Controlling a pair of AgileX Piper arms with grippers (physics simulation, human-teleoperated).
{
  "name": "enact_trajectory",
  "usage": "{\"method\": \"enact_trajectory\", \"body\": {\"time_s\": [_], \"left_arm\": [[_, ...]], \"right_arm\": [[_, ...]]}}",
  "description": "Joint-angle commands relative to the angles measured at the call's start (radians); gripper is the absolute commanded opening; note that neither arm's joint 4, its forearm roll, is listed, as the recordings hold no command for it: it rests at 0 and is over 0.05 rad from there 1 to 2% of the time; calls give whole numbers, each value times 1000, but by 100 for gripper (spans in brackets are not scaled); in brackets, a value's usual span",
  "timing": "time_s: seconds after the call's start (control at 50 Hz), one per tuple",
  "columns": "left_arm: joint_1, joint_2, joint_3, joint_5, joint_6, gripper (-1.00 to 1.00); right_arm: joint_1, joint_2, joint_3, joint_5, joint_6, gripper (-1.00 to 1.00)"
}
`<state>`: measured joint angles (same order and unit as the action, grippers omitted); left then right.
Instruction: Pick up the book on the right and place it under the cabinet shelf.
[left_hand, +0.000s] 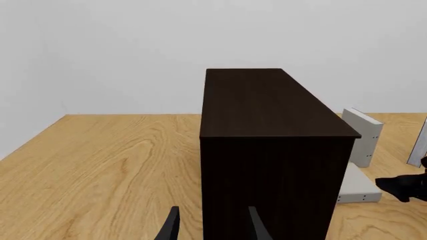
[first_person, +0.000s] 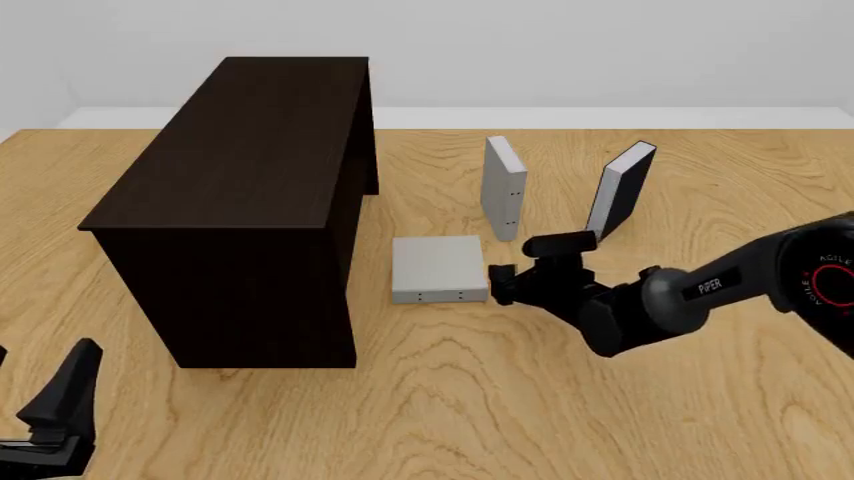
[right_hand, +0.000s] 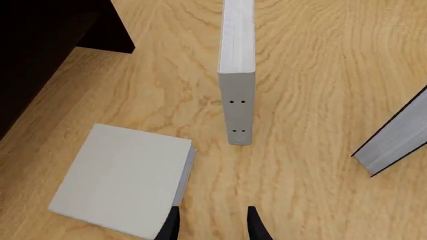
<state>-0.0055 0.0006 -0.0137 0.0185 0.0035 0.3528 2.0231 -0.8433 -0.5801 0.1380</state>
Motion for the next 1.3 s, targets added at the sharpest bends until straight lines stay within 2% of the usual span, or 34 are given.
{"method": "enact_trajectory", "body": {"time_s": [0.02,0.82,1.3], "left_arm": [[0,1,4,-2,0,100],[0,1,4,-2,0,100],[0,1,4,-2,0,100]], "right_arm": [[32,55,-24,-39,75,100],[136,81,-173,60,66,100],[222,194,-389,166,72,100]]}}
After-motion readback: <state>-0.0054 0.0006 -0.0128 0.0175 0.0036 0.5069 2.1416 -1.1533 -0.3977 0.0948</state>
